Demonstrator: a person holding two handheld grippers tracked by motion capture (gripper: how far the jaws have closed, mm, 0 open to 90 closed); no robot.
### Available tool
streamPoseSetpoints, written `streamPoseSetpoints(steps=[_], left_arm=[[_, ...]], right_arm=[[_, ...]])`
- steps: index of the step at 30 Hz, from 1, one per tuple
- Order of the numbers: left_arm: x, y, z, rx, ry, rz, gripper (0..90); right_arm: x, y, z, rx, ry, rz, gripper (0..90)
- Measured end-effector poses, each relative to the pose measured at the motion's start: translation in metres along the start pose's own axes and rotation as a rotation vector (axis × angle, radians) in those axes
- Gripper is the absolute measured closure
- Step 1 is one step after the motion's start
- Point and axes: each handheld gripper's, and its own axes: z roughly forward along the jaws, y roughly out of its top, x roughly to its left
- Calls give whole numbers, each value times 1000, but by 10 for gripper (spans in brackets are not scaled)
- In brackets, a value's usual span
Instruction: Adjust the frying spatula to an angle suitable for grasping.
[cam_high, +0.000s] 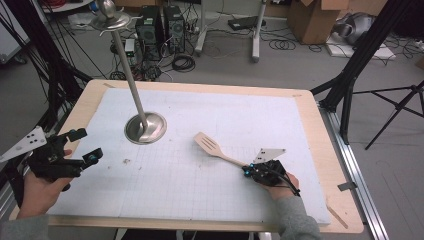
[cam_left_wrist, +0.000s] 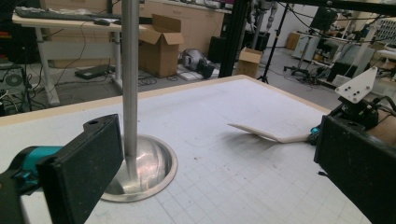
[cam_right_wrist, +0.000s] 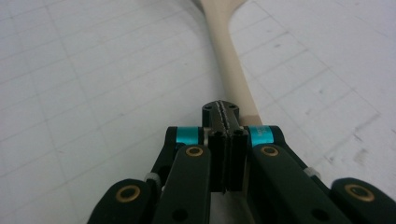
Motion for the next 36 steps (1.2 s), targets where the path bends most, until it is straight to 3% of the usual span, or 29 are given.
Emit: streamPoseSetpoints(steps=[6,7,8,9,14,17,27,31,33,36], left_arm=[[0,0,-2,-3,4,-1,18],[0,1,-3,-3,5,2,18],[0,2,-4,-6,6,4,18],[0,2,-5,-9,8,5,17],[0,2,-11,-15,19,0,17],[0,1,-14,-12,25,2,18],[-3,0,-9,-2,10,21,17],[-2,-2,-5,11,10,26,17],[-1,-3,-4,16,11,20,17],[0,-4,-2,25,8,19,18]], right_arm=[[-2,0,-1,-9,3,16,900],[0,4,-3,-37,42,33,900],[0,4,-3,-37,42,33,900],[3,12,-5,-86,59,34,900],[3,25,1,-127,48,71,900],[-2,37,11,-123,8,83,900],[-12,45,35,-81,-24,112,900],[-15,49,44,-48,-35,93,900],[-12,52,52,-3,-50,46,900],[-11,52,52,1,-52,37,900]])
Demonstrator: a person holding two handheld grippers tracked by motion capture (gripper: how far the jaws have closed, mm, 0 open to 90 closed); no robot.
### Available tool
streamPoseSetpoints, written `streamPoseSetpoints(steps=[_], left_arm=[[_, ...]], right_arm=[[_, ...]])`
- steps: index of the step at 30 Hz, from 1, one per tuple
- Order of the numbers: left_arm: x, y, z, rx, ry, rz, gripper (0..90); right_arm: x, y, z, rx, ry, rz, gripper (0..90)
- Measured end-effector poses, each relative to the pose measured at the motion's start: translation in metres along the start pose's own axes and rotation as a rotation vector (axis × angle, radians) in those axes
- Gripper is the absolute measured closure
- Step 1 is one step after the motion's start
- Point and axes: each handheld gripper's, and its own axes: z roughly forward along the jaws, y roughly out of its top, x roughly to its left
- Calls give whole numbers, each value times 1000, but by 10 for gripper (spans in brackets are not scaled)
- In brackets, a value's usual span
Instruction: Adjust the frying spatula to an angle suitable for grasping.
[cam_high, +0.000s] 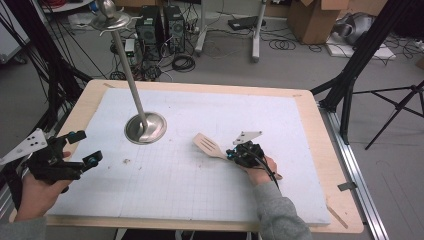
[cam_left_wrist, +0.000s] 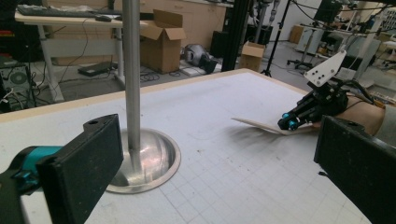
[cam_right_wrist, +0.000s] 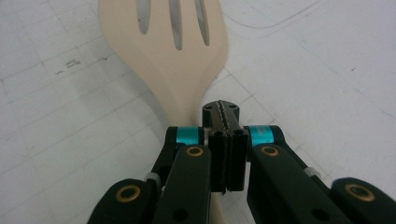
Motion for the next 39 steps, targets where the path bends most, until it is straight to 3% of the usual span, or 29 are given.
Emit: streamPoseSetpoints(steps=[2,4,11,15,17,22,28,35,39], left_arm=[[0,1,0,-3,-2,-2,18],[-1,1,1,-5,-4,0,17],[-1,3,1,-10,-8,-3,17],[-1,2,2,-9,-11,-7,17],[-1,1,3,-5,-14,-8,17],[-2,2,4,-7,-19,-9,17],[-1,2,9,-5,-28,-11,18],[0,3,10,-12,-35,-15,18],[0,3,10,-9,-36,-16,18]], right_arm=[[0,-1,-2,-13,30,17,900],[2,-1,-3,-15,30,23,900],[6,-2,-5,-22,19,46,900],[6,-2,-2,-5,-11,43,900],[5,-1,1,5,-15,15,900],[4,0,2,12,1,17,900],[7,2,4,12,-39,-23,900],[10,-1,0,3,48,-1,900],[16,-3,-2,-7,39,-21,900]])
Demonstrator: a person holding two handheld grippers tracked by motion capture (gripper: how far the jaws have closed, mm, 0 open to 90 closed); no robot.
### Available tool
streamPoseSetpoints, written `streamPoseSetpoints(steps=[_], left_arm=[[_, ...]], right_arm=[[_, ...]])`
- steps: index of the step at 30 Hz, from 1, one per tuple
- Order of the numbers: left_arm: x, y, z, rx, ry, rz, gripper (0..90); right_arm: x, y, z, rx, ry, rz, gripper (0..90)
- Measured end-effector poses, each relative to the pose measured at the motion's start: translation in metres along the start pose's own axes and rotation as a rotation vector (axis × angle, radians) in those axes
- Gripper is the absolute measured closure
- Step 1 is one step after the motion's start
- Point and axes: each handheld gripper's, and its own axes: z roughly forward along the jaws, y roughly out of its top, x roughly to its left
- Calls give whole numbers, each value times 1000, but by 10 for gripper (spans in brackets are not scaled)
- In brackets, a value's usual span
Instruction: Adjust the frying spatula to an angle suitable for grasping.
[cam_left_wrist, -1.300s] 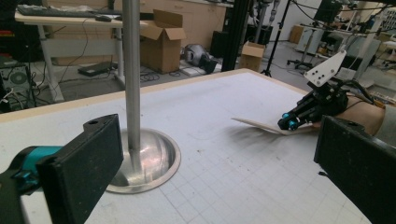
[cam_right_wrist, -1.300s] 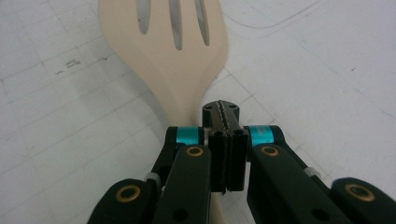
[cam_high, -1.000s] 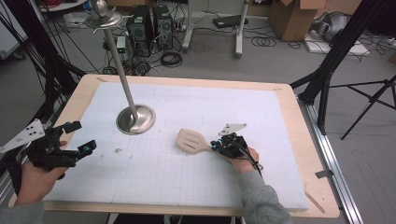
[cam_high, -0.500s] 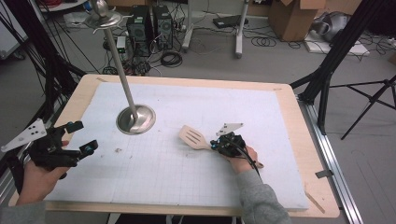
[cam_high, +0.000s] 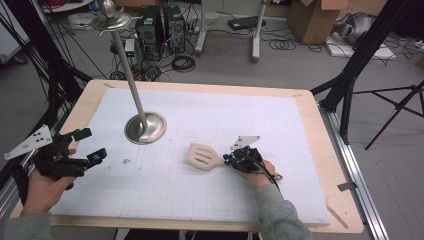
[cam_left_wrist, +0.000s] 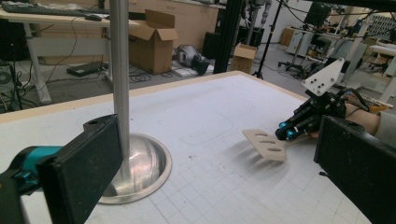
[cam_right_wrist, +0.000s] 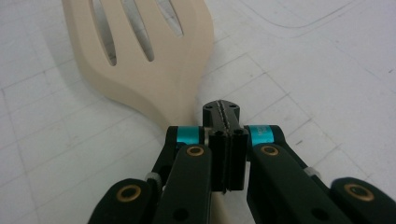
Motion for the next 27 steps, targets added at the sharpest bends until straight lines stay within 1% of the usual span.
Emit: streamPoseSetpoints(steps=[4,8,11,13,16,17,18,19,23,27], left_arm=[[0,1,-1,-4,0,1,18],[-1,1,0,-11,-6,-3,18],[-3,2,1,-5,-10,3,18],[-3,2,2,-7,-12,3,18],[-1,1,2,-7,-12,-1,18],[-1,1,2,-9,-12,-3,17],[-1,1,2,-9,-11,-3,18],[-1,2,2,-10,-11,-2,18],[-1,3,3,-14,-14,1,17],[-2,2,4,-6,-16,1,17]], right_arm=[[7,-3,-3,2,16,-32,900],[15,-6,-7,2,27,-51,900],[20,-10,-11,-3,45,-35,900],[23,-11,-13,2,58,-38,900],[29,-13,-17,9,62,-44,900],[30,-15,-18,1,61,-41,900],[31,-16,-20,-5,61,-28,900],[32,-18,-22,-14,66,-18,900],[35,-22,-25,-21,73,-15,900],[33,-23,-25,-32,85,-2,900]])
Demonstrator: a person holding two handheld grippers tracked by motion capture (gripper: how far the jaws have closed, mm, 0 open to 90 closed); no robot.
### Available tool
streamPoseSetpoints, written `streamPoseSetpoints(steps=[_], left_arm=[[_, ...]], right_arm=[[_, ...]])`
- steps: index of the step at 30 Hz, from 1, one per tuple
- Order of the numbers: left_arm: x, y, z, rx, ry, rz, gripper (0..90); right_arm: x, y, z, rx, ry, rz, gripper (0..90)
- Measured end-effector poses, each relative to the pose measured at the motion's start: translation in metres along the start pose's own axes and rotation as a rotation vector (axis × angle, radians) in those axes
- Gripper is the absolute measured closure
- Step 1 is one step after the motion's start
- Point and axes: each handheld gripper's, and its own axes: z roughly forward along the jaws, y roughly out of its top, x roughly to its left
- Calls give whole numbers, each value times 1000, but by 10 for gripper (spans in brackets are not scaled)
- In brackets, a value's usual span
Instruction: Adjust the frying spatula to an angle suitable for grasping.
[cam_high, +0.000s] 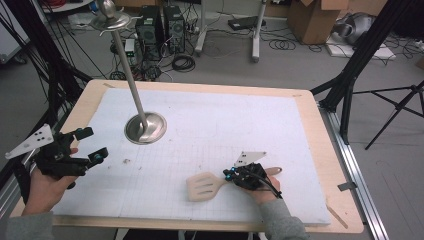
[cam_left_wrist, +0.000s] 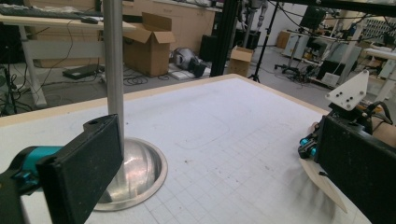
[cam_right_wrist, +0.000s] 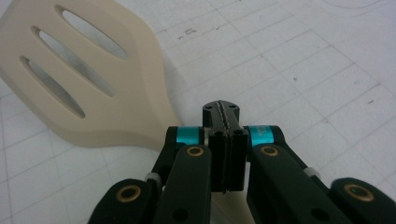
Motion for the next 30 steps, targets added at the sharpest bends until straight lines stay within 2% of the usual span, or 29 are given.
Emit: streamPoseSetpoints(steps=[1,3,5,7,8,11,15,21,27,30], left_arm=[[0,0,0,-1,-2,-4,18],[-1,1,0,-7,-10,-7,17],[-1,2,1,-6,-12,0,17],[-1,2,1,-6,-11,-3,17],[-1,1,2,-5,-11,-6,17],[0,0,2,-3,-9,-12,18],[0,1,4,-6,-12,-11,18],[0,1,10,4,-30,-20,17],[0,2,11,-3,-36,-21,17],[1,2,11,-2,-35,-21,17]], right_arm=[[0,0,-1,-4,6,-1,900],[-4,2,-10,-78,9,32,900],[-10,3,-24,-142,-24,60,900],[-19,-7,-43,-159,-69,88,900],[-19,-7,-43,-159,-69,88,900],[-25,-23,-55,-150,-96,123,900],[-26,-36,-66,-136,-117,144,900],[-23,-47,-64,-62,-129,157,900],[-22,-54,-65,-25,-129,173,900],[-24,-59,-68,-15,-146,186,900]])
